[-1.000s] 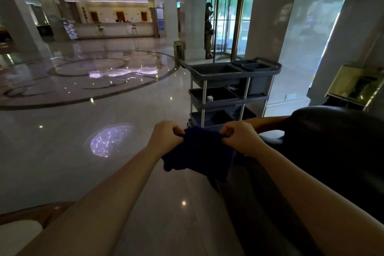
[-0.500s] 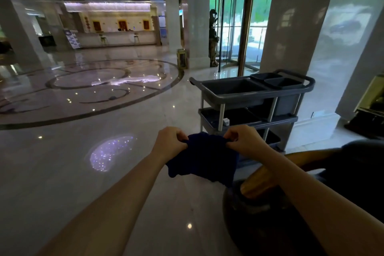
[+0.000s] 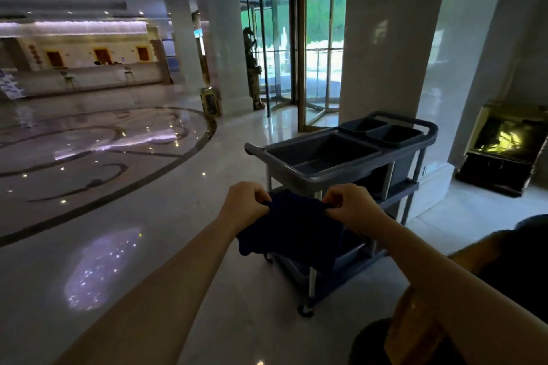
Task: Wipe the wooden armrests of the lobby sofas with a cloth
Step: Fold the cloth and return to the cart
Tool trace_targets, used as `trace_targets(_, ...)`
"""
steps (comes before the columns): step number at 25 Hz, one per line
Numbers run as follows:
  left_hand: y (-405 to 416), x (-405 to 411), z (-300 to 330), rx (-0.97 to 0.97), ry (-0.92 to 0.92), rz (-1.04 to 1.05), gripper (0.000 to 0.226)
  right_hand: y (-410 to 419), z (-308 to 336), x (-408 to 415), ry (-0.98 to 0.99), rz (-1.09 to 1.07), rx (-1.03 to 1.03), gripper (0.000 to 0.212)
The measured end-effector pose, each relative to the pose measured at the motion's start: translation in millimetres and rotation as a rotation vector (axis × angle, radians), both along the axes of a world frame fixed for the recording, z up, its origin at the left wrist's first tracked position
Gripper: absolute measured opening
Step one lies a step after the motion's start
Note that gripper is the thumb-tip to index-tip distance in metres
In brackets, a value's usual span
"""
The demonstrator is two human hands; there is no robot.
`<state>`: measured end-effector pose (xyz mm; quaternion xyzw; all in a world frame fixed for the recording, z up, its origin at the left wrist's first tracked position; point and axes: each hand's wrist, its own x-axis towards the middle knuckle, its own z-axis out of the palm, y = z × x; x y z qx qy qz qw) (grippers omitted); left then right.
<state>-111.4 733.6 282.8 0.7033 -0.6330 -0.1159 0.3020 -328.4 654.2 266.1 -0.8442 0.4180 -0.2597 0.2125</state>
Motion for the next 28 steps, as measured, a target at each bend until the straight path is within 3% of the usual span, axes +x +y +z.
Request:
trace_targets(16, -409, 110, 21, -0.062, -0.026, -0.214, 0.011, -343, 16, 98, -0.057, -0.250, -0.046, 0.011)
trace_targets(28, -656, 119, -60, 0.070, -0.004, -0.556, 0.014, -519, -48, 115, -0.062, -0.626, 0.079, 0.013)
